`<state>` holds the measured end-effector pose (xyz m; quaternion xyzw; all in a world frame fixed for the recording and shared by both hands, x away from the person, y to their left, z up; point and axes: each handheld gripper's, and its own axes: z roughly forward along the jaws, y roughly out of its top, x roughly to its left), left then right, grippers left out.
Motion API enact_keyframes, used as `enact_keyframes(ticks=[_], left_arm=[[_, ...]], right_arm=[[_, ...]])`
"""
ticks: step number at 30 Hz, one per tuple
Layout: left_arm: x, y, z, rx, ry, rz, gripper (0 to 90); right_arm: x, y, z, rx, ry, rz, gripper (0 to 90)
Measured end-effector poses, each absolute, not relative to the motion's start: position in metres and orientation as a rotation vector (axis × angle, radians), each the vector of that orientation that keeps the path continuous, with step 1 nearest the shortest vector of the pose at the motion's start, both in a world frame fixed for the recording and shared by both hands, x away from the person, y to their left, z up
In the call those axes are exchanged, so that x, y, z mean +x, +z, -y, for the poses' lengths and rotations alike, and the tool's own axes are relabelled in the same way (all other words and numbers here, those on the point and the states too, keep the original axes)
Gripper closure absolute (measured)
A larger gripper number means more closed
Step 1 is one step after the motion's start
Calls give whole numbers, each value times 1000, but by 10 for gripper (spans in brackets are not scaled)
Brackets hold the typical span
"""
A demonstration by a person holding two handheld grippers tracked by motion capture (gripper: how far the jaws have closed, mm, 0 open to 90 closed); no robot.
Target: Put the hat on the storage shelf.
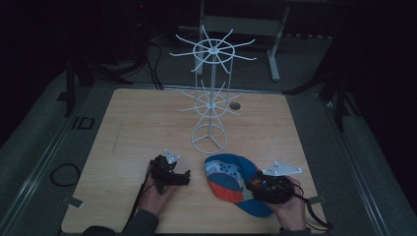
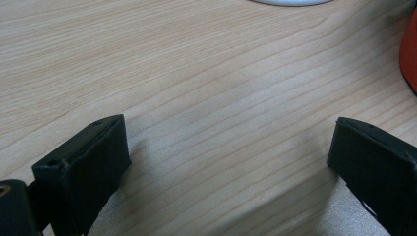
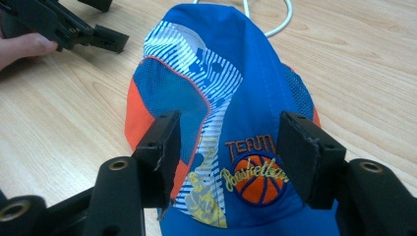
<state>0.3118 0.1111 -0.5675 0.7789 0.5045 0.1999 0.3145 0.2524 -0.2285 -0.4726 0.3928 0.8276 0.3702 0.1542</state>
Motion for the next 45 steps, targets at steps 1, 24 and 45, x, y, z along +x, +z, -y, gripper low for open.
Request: enact_keyframes(ticks=[1,24,45], left_arm=[[312,-567,-111,2053,526,-1329,26],[311,-567,-111,2055,525,-1328,26],[311,-567,-111,2055,525,-1328,26]], right_arm=[[253,-471,229,1128,1076,-2380,423],[270,-446,219,1074,1051,-2520,396],[289,-446,207,1016,945,-2568,384]])
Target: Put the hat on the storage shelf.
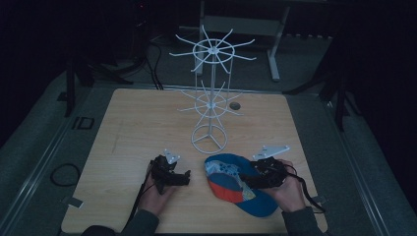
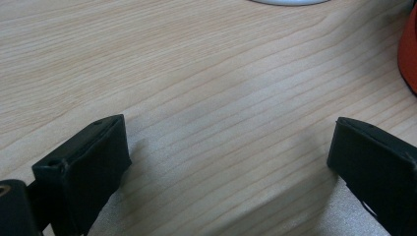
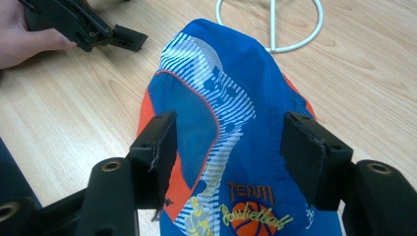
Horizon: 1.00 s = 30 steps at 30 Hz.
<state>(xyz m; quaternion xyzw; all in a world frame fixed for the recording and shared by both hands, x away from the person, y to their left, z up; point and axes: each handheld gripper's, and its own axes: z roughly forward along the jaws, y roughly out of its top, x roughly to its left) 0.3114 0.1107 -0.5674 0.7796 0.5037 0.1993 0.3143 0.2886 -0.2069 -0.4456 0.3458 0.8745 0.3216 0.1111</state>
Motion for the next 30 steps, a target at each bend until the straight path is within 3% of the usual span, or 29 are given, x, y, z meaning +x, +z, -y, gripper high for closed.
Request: enact_keyframes(ticks=[30], left_arm=[[311,-567,-111,2056,523,-1328,26]], right_arm=[[314,-444,193,966,874,-2577,302]])
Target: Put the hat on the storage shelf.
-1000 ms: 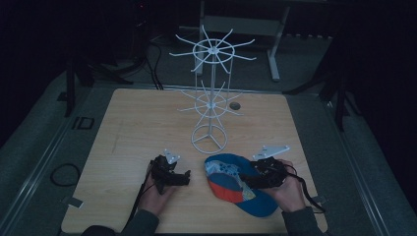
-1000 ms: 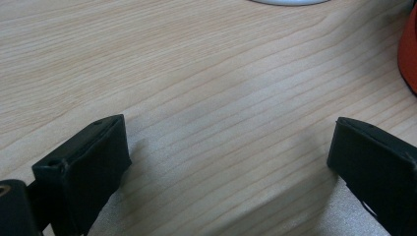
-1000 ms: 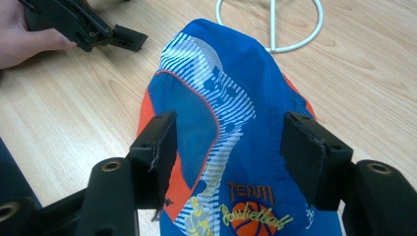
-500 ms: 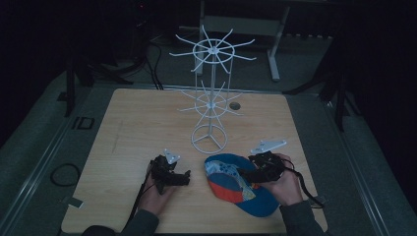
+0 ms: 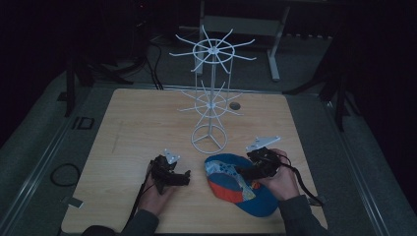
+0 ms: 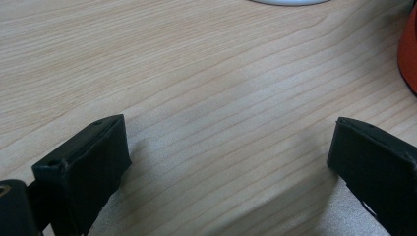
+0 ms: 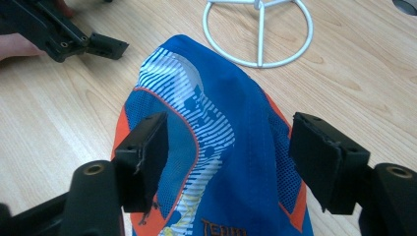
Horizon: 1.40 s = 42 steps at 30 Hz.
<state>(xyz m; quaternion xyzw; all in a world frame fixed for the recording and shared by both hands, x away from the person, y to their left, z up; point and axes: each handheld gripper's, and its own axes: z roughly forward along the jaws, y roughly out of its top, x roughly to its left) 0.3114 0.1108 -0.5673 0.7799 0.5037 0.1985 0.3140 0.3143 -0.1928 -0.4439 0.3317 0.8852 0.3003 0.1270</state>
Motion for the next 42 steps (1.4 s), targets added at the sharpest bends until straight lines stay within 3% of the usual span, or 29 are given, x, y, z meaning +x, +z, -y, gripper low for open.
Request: enact_keyframes(ticks=[42], left_arm=[[311,-568,-111,2052,528,-1327,26]], right_arm=[[353,-466,161,929,800,-2679,196]])
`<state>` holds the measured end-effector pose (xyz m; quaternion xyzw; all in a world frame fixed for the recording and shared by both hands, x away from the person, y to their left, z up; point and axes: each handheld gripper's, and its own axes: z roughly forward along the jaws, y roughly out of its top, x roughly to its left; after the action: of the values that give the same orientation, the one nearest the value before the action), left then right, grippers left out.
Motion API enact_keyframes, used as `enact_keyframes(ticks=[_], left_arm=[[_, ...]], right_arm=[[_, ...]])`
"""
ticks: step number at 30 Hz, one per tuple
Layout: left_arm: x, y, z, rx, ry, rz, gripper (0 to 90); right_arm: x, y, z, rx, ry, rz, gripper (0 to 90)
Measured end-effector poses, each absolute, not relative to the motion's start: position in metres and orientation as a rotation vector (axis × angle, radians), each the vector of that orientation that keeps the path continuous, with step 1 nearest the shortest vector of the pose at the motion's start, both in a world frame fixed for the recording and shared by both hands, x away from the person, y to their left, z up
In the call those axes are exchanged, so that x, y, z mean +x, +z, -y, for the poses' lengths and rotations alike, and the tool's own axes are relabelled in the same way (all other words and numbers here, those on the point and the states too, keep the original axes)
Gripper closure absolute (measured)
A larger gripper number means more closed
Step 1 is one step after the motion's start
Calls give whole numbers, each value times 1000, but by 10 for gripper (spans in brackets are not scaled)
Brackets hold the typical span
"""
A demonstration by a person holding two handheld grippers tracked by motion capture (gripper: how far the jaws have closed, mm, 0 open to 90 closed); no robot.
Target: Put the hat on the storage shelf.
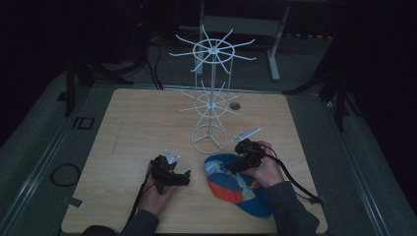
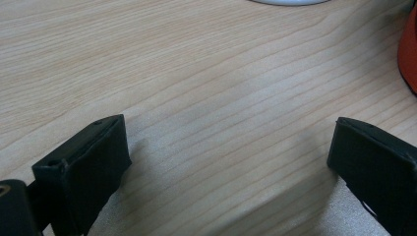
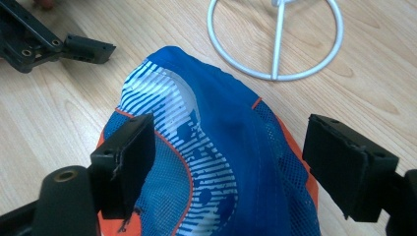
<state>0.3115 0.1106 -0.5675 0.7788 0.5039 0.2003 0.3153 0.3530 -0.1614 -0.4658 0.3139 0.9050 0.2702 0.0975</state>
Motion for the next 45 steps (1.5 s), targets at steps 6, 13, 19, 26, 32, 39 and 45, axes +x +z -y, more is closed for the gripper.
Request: enact_keyframes(ticks=[6,13,19,26,32,39,45], left_arm=[[312,-567,-111,2052,527,-1328,26],[311,-568,-111,2052,528,-1327,26],[311,-567,-111,2055,528,-1326,26],[311,-567,-111,2056,528,-1326,26],[311,-567,-111,2056,528,-1326,26],[311,-568,-111,2052,528,-1328,26],[311,-568,-111,2052,528,-1327,26]], right_arm=[[361,-472,158,928,778,-2703,193],[371,-483,154,923,720,-2764,238],[375,-491,149,911,675,-2808,329],[376,-499,147,922,590,-2871,602],[374,-497,149,916,608,-2868,827],[363,-479,158,890,716,-2838,838],[351,-464,166,869,806,-2802,838]])
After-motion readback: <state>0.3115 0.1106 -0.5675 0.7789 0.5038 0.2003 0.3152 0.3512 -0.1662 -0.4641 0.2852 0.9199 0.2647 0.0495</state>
